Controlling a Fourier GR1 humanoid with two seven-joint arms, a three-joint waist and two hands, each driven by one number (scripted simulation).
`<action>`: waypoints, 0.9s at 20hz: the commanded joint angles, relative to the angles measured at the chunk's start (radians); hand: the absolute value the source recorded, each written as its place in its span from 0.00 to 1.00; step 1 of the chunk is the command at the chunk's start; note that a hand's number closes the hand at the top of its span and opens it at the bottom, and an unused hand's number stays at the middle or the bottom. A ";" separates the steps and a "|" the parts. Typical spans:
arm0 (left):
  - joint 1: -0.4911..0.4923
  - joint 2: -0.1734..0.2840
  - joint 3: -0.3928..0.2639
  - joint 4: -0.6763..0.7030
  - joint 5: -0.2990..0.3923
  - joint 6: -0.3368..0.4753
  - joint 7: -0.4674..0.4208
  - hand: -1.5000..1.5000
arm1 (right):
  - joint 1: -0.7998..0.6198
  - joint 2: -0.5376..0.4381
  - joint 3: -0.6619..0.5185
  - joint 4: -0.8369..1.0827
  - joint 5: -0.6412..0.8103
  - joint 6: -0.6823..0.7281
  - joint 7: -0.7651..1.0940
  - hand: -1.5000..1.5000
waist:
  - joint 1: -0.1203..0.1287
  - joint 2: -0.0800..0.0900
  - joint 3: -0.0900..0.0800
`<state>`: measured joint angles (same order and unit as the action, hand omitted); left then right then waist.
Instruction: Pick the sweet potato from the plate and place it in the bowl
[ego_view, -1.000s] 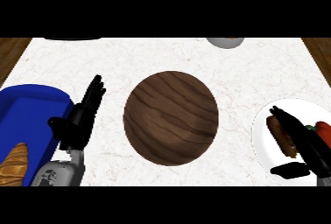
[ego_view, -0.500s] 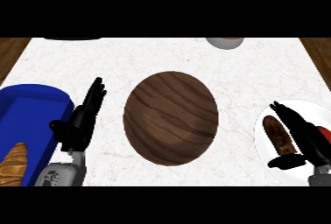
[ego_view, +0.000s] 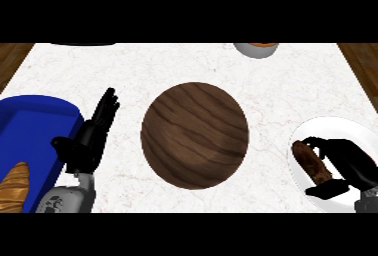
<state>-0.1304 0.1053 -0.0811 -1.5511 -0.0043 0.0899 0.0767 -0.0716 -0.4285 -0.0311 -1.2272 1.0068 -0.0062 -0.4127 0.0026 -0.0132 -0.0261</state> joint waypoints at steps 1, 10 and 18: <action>-0.055 -0.019 0.010 0.082 -0.016 0.014 -0.024 0.50 | 0.007 0.044 0.029 0.046 0.003 -0.003 -0.022 1.00 | -0.006 0.016 0.026; -0.007 -0.017 -0.014 0.006 0.001 -0.005 0.005 0.50 | 0.178 0.417 0.348 -0.152 -0.226 0.119 0.099 1.00 | 0.025 0.007 0.034; -0.006 -0.002 0.009 0.016 0.003 0.000 0.013 0.50 | 0.279 0.423 0.645 -0.469 -0.359 -0.066 0.151 1.00 | -0.012 -0.008 0.027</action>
<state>-0.1388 0.0964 -0.0789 -1.5333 -0.0042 0.0913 0.0832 0.1852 -0.0803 0.4491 -1.5810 0.7150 0.0466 -0.3236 -0.0101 -0.0197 -0.0165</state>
